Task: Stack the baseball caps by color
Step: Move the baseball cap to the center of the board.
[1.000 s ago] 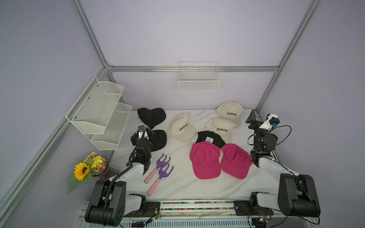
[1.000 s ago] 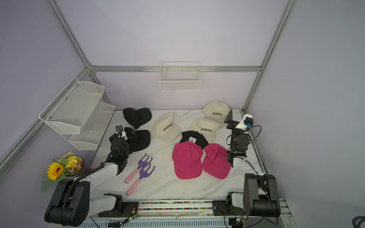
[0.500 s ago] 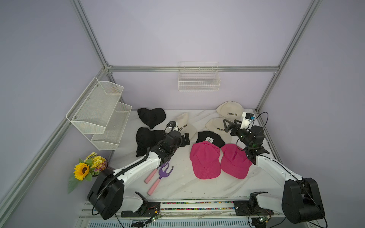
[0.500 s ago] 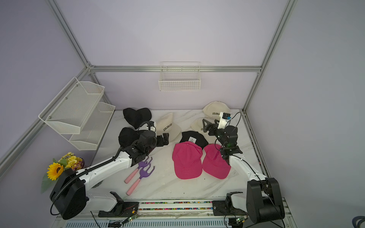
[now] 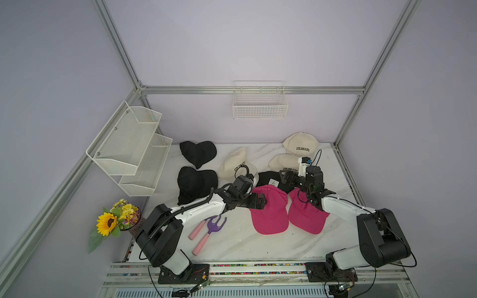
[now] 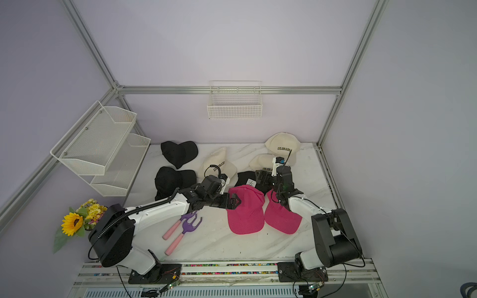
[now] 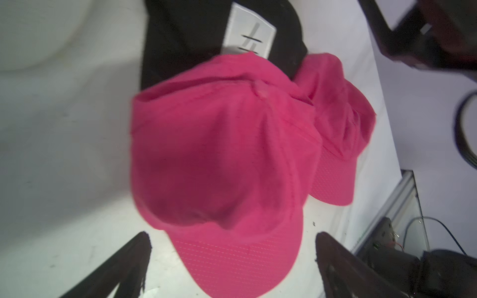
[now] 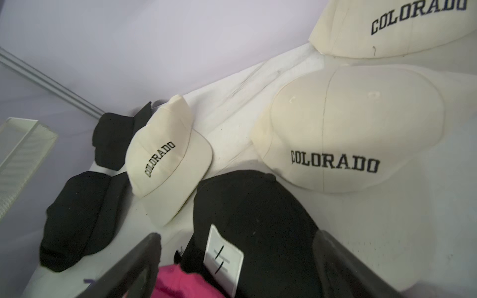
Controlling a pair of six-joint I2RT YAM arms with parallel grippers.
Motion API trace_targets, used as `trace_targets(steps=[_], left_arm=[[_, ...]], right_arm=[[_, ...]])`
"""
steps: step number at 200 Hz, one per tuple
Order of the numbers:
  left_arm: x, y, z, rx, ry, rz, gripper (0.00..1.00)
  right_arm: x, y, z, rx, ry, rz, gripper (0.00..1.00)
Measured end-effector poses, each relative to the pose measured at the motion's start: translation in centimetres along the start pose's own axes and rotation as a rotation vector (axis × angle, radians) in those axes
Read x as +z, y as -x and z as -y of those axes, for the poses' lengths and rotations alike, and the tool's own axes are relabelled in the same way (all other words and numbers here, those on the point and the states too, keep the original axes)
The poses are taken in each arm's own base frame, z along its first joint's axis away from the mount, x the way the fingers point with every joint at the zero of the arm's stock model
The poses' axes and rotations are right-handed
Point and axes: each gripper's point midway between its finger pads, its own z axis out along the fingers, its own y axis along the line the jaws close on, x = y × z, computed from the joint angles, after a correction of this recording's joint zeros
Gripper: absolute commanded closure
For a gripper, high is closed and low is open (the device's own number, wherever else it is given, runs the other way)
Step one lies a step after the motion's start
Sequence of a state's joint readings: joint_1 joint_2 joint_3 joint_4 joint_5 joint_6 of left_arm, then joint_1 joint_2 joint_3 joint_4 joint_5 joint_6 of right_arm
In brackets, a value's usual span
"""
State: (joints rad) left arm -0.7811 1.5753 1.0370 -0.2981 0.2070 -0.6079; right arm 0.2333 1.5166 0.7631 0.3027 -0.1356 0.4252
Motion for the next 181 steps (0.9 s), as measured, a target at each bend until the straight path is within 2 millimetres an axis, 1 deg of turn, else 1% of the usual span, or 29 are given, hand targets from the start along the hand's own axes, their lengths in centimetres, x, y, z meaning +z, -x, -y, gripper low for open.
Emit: trace_targets(steps=[17,26,38,50,66,89,98,102,107,126,137,144,154,165,181], left_arm=[[0.2,-0.4,3.4,0.086,-0.063,-0.039,0.0],[0.3,-0.7,5.0,0.132,-0.091,-0.059,0.0],[0.4,-1.2,6.8,0.186,-0.121,-0.086,0.0],[0.6,-1.9,8.1,0.225,-0.153,-0.116,0.0],[1.1,-3.1,8.6,0.244,-0.177,-0.165,0.0],[2.6,-4.9,7.5,0.228,-0.165,-0.248,0.0],[3.4,-5.5,7.0,0.218,-0.152,-0.276,0.0],[3.7,-5.7,6.7,0.214,-0.143,-0.288,0.0],[4.1,-6.0,6.3,0.209,-0.132,-0.304,0.0],[5.2,-6.8,5.1,0.191,-0.09,-0.35,0.0],[5.7,-7.0,4.7,0.184,-0.072,-0.366,0.0],[5.8,-6.9,4.5,0.179,-0.066,-0.366,0.0],[5.9,-6.5,4.2,0.168,-0.056,-0.36,0.0],[5.9,-6.0,3.6,0.147,-0.043,-0.351,0.0],[5.9,-5.3,1.9,0.104,-0.01,-0.338,0.0]], right_arm=[[1.9,0.5,0.6,-0.031,-0.045,-0.01,0.1],[2.7,0.4,0.9,-0.047,-0.066,-0.022,0.11],[3.5,-0.4,1.1,-0.071,-0.079,-0.051,0.1],[3.9,-1.7,1.2,-0.093,-0.082,-0.094,0.1],[4.3,-3.5,1.0,-0.115,-0.072,-0.155,0.1],[5.3,-5.9,0.9,-0.137,-0.062,-0.238,0.09],[5.9,-6.5,0.9,-0.141,-0.063,-0.261,0.11],[6.2,-6.7,0.8,-0.142,-0.061,-0.269,0.15],[6.5,-6.9,0.9,-0.145,-0.063,-0.275,0.22],[6.9,-7.2,0.7,-0.149,-0.063,-0.282,0.6],[7.0,-7.2,0.7,-0.15,-0.061,-0.282,0.79],[7.0,-7.2,0.6,-0.15,-0.064,-0.282,0.89],[6.9,-7.1,0.6,-0.15,-0.065,-0.279,0.99],[6.8,-6.8,0.5,-0.15,-0.068,-0.268,1.0],[6.1,-5.6,0.0,-0.15,-0.066,-0.237,1.0]])
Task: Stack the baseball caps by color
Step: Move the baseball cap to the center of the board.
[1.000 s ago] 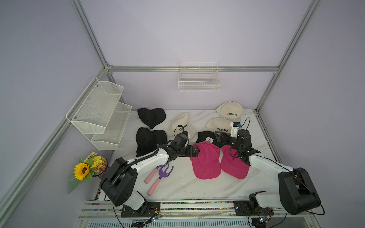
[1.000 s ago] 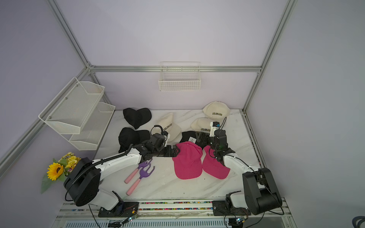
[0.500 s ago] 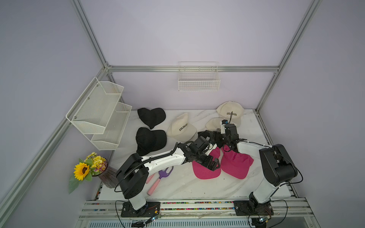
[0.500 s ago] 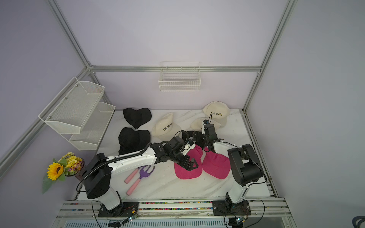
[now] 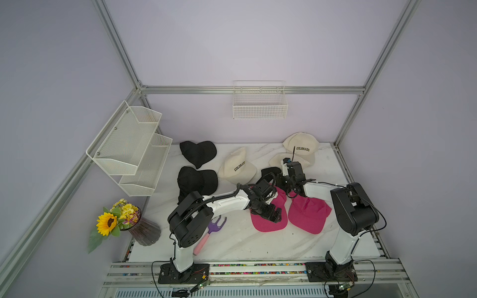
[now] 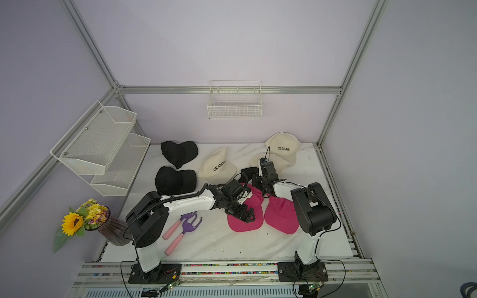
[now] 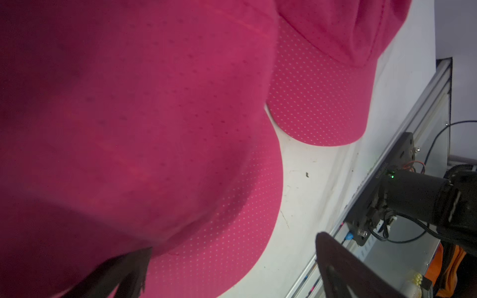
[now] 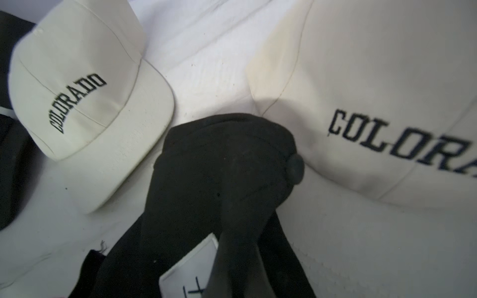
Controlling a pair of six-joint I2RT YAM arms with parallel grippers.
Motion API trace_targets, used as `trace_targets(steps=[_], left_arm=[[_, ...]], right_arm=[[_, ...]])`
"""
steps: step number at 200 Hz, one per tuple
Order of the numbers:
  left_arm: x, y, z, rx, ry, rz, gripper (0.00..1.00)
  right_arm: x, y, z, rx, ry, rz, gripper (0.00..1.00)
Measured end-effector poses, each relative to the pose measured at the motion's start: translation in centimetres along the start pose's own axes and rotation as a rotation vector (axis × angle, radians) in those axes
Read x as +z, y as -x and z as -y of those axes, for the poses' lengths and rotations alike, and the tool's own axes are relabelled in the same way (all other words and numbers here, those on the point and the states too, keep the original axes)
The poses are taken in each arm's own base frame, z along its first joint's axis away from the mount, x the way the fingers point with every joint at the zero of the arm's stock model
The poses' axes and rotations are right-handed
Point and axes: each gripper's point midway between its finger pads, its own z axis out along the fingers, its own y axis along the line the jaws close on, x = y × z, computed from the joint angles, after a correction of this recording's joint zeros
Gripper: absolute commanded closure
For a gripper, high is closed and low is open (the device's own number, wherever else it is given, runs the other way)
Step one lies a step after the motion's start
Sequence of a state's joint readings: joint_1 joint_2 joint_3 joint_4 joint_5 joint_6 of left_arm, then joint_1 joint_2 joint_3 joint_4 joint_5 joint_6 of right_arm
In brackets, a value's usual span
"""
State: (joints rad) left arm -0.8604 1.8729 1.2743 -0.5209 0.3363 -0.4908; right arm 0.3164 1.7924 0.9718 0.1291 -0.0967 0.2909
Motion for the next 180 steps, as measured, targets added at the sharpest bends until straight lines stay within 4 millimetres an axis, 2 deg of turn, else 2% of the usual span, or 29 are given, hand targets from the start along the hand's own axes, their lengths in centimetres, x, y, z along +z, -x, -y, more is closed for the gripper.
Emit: trace_targets(steps=[18,45,73,97,114,140,180], left_arm=[[-0.1,0.3,-2.2,-0.059,0.029,0.006,0.0],[0.0,1.2,-4.5,-0.118,0.055,0.019,0.0],[0.1,3.2,-5.2,-0.136,0.056,0.055,0.0],[0.5,5.7,-5.7,-0.143,0.051,0.093,0.0],[0.9,8.1,-6.2,-0.147,0.053,0.124,0.0],[1.5,12.3,-7.2,-0.146,0.065,0.186,0.0],[1.6,18.0,-9.5,-0.171,0.067,0.273,0.0]], right_arm=[[-1.6,1.9,-0.5,0.001,0.004,0.055,1.0],[-5.3,6.2,-0.4,0.029,-0.016,0.191,1.0],[-9.9,10.8,2.5,0.112,-0.085,0.383,1.0],[-13.4,13.4,5.6,0.182,-0.137,0.519,1.0],[-15.1,14.5,6.6,0.19,-0.151,0.58,1.0],[-16.3,15.5,6.1,0.182,-0.134,0.628,1.0],[-16.9,14.6,5.4,0.168,-0.09,0.636,1.0]])
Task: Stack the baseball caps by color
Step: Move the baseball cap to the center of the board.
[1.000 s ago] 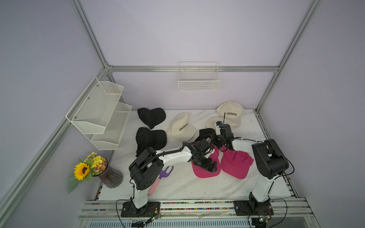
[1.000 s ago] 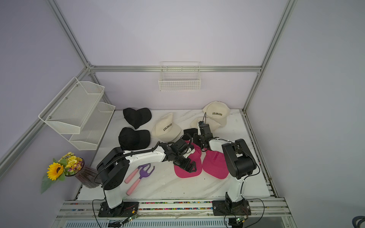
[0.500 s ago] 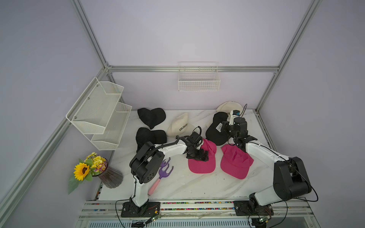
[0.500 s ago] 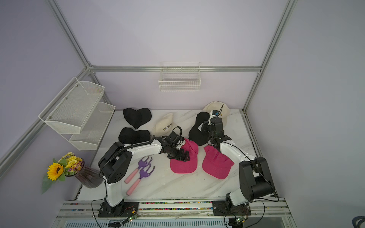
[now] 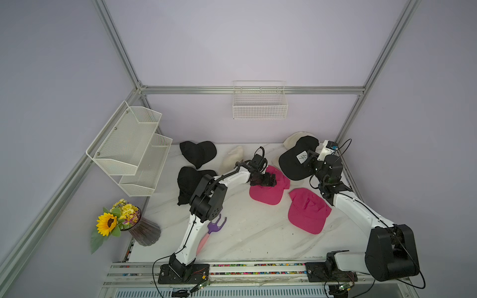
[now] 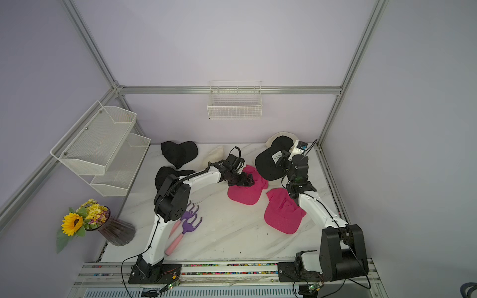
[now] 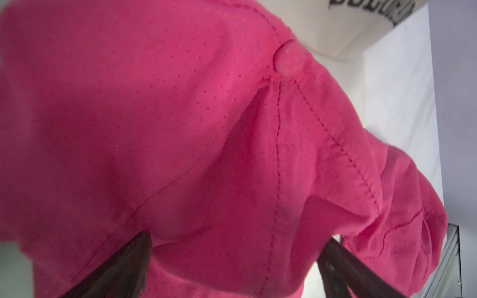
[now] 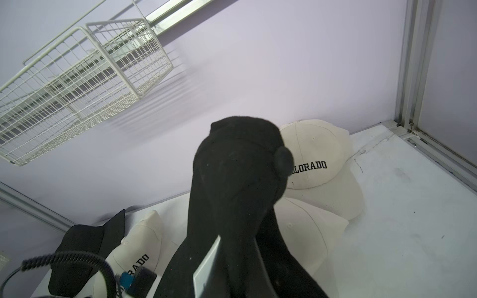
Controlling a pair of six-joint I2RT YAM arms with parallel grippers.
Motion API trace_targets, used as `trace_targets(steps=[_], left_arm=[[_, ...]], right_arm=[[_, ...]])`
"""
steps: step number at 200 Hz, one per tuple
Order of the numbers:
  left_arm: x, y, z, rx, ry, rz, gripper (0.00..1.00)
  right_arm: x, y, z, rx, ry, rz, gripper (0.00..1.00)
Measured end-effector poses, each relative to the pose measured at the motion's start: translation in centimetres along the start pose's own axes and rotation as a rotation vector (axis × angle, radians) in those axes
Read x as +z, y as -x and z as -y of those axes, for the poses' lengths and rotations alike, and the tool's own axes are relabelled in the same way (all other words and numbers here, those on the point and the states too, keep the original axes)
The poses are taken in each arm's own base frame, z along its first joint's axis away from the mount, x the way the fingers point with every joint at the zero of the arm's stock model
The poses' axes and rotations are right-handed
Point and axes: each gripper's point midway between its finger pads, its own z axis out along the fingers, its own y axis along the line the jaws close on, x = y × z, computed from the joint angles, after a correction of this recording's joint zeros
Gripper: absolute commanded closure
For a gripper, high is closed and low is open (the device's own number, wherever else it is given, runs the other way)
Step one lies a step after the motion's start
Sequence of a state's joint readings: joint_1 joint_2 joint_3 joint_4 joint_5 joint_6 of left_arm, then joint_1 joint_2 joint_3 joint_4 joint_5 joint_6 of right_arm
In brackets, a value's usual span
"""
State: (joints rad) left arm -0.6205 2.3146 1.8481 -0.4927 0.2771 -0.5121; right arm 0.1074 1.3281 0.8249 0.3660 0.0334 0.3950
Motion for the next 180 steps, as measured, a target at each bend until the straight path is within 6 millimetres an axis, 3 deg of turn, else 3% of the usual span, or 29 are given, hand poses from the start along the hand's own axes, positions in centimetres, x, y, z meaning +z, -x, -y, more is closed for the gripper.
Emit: trace_targets(steps=[31,52,85,110,140,180], left_arm=[[-0.5,2.0,-0.1,-0.019,-0.068,0.027,0.0],[-3.0,1.6,0.7,-0.052,-0.157,0.059,0.0],[-9.8,2.6,5.8,-0.097,-0.424,0.183,0.0],[-13.0,4.1,9.4,-0.106,-0.647,0.264,0.0],[-14.1,3.7,10.5,-0.161,-0.82,0.291,0.0],[-15.0,3.3,10.6,-0.185,-0.898,0.32,0.0]], right_arm=[[-0.8,-0.4,-0.4,0.033,0.031,-0.007,1.0],[-1.6,0.0,-0.7,0.086,0.048,0.009,1.0],[-3.5,1.6,-2.1,0.172,0.124,0.063,1.0],[-4.6,2.8,-3.1,0.22,0.186,0.105,1.0],[-4.8,3.2,-3.1,0.275,0.19,0.119,1.0],[-4.7,3.2,-1.9,0.35,0.134,0.14,1.0]])
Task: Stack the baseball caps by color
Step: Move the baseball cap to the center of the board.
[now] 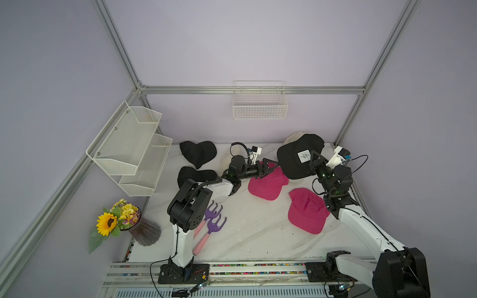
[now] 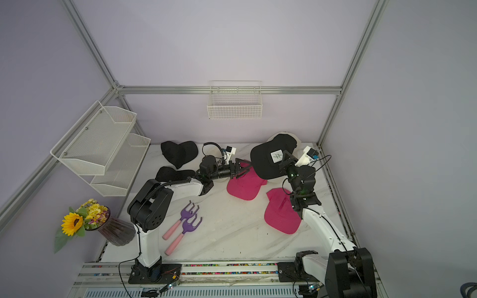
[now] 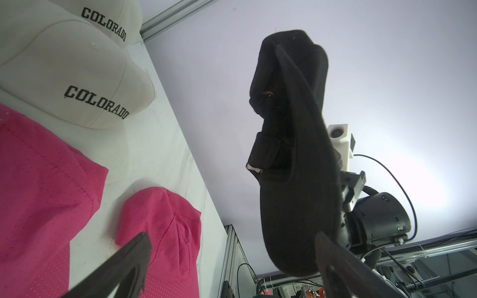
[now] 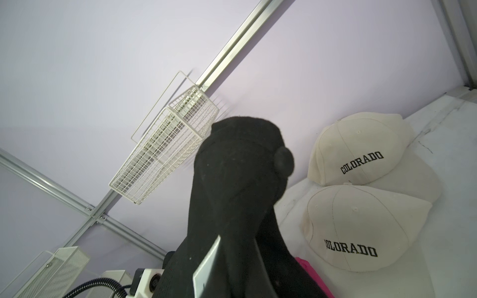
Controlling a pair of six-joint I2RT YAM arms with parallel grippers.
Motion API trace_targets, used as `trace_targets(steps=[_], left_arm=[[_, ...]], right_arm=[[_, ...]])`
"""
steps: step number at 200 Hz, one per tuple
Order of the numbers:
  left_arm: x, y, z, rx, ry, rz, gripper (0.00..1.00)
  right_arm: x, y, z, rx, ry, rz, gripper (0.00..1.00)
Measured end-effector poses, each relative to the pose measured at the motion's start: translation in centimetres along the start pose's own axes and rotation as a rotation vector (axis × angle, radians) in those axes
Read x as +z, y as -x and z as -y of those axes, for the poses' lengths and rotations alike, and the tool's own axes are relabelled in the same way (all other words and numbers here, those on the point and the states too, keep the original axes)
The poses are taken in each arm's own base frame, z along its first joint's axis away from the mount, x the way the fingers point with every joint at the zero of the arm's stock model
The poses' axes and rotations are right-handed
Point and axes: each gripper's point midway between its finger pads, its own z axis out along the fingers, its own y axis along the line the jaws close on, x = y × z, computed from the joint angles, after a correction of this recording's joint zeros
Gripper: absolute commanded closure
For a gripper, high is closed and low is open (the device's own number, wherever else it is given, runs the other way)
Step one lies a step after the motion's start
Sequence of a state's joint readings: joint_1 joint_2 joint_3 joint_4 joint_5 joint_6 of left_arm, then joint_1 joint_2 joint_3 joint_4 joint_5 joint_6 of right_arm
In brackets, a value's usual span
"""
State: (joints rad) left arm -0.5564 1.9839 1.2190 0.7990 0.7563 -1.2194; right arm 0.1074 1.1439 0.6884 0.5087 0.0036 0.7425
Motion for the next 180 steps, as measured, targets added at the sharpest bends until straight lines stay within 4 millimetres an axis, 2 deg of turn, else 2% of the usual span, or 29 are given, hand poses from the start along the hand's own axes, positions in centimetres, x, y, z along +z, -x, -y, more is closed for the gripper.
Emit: trace_targets(steps=[22,53,59,69,92,97,103,107,111,116,122,127,156,180], left_arm=[[0.0,0.2,0.5,0.013,-0.019,0.008,0.0],[0.5,0.7,1.6,0.018,-0.048,0.007,0.0],[0.7,0.9,1.8,0.023,-0.055,0.006,0.03],[1.0,1.1,2.2,0.032,-0.064,0.004,0.12],[1.5,0.9,2.9,0.046,-0.079,-0.014,0.63],[1.6,0.9,3.1,0.049,-0.082,-0.018,0.74],[1.8,0.8,3.2,0.05,-0.083,-0.025,0.87],[1.8,0.7,3.3,0.055,-0.084,-0.031,0.94],[1.8,0.7,3.3,0.057,-0.084,-0.036,0.99],[1.9,0.6,3.4,0.06,-0.082,-0.042,1.0],[1.8,0.6,3.3,0.067,-0.076,-0.043,1.0],[1.6,0.7,3.4,0.075,-0.073,-0.044,1.0],[-0.9,1.4,3.1,0.088,-0.024,-0.06,1.0],[-3.8,2.7,4.1,0.123,0.015,-0.065,1.0]], right_arm=[[0.0,-0.1,0.0,0.016,0.005,0.001,1.0],[-0.3,-0.7,-1.3,0.033,0.095,-0.023,1.0],[-0.3,-0.9,-1.6,0.035,0.117,-0.032,1.0],[-0.3,-1.3,-1.9,0.036,0.146,-0.047,1.0],[-0.1,-2.5,-2.4,0.029,0.193,-0.096,0.99],[-0.1,-2.7,-2.5,0.025,0.202,-0.105,0.93],[-0.1,-3.0,-2.6,0.017,0.214,-0.119,0.79],[-0.2,-3.1,-2.7,0.005,0.222,-0.125,0.67],[-0.2,-3.2,-2.8,-0.004,0.232,-0.132,0.5],[-0.3,-3.2,-3.0,-0.018,0.246,-0.14,0.33],[-0.5,-3.2,-3.2,-0.037,0.264,-0.15,0.21],[-0.6,-3.1,-3.2,-0.053,0.276,-0.156,0.04],[-1.6,-0.9,-3.0,-0.142,0.342,-0.155,0.03],[-2.8,0.1,-4.3,-0.223,0.442,-0.178,0.03]])
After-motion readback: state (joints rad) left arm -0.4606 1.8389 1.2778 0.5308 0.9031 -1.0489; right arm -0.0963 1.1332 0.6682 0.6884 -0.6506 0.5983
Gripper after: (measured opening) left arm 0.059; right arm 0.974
